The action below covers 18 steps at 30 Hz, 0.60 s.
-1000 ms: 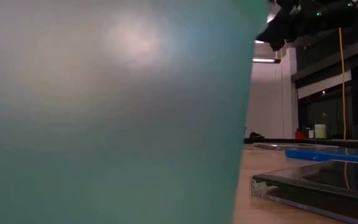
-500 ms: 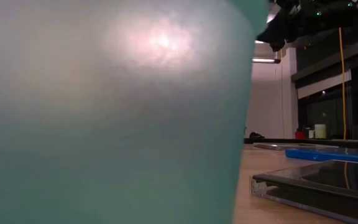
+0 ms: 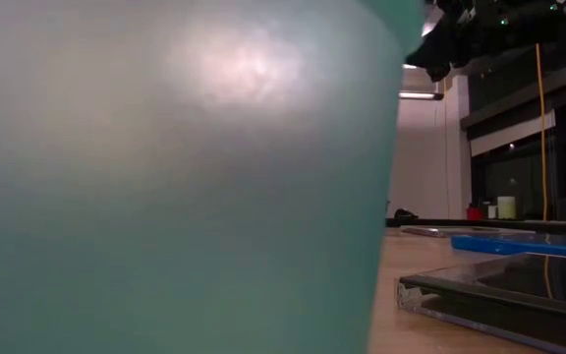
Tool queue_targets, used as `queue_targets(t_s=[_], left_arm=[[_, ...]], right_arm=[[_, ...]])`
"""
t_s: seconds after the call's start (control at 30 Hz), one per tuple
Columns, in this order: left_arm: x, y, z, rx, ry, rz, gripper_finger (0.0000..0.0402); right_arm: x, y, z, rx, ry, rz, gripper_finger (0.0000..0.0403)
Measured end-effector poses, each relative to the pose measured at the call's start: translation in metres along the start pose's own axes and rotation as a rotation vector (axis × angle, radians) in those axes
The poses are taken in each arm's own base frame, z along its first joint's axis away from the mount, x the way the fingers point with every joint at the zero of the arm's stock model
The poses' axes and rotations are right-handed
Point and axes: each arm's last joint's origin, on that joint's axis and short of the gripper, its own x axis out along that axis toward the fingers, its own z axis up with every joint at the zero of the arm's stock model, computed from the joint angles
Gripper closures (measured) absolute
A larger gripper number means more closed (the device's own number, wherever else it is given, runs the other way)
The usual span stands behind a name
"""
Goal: Pick & place jewel cases by type
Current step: Put the top right blue cd case into the green bin
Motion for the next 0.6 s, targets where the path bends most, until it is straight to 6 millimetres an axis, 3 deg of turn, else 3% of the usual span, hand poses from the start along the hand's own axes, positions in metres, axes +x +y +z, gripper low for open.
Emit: queue_targets(t_s=[0.33,0.6], left_arm=[[-0.007,-0.013,0.003,0.299,0.053,0.156,0.0371],[-0.012,-0.022,0.005,0.663,0.133,0.244,0.0371]], right_arm=[[0.000,0.000,-0.001,0.006,0.008,0.000,0.0397],[0.000,0.000,-0.001,0.008,0.009,-0.001,0.0397]])
